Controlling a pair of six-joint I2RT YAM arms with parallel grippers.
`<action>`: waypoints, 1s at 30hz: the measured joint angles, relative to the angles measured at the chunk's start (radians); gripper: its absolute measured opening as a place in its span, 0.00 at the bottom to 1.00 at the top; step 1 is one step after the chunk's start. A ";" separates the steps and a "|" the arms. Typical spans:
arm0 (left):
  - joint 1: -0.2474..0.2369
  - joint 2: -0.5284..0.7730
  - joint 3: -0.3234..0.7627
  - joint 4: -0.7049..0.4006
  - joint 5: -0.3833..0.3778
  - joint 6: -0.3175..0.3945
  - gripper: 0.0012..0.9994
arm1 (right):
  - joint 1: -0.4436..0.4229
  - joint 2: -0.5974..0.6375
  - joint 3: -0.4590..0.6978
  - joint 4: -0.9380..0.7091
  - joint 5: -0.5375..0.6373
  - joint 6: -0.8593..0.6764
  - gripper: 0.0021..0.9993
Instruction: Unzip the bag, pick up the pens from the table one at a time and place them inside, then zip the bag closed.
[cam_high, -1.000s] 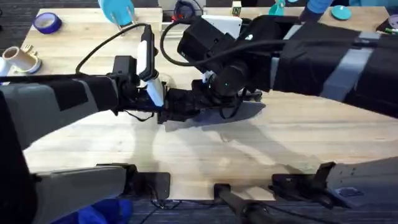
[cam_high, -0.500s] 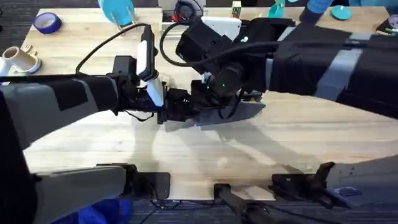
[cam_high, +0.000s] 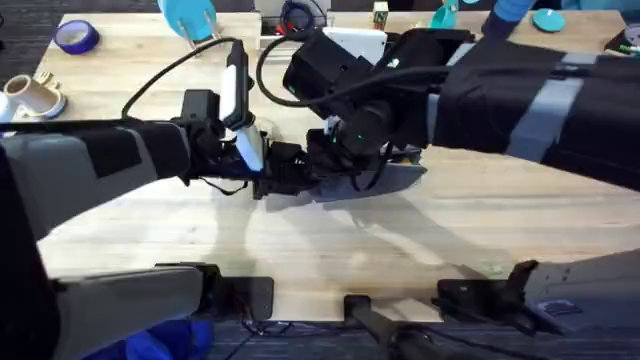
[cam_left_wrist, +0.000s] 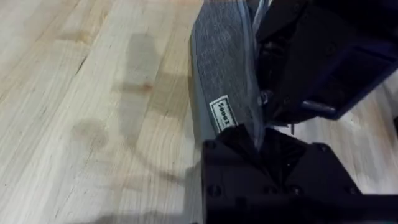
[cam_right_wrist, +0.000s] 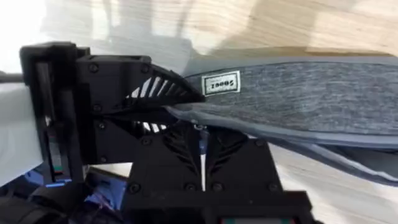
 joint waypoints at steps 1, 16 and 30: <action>0.000 0.000 0.000 0.000 0.000 0.000 0.04 | -0.003 0.000 0.000 0.000 -0.011 -0.004 0.03; 0.000 0.000 0.000 0.000 0.001 0.000 0.04 | -0.151 0.000 -0.001 -0.004 -0.319 -0.109 0.03; 0.000 0.000 0.000 0.000 0.006 0.000 0.04 | -0.305 0.027 -0.009 -0.007 -0.605 -0.203 0.03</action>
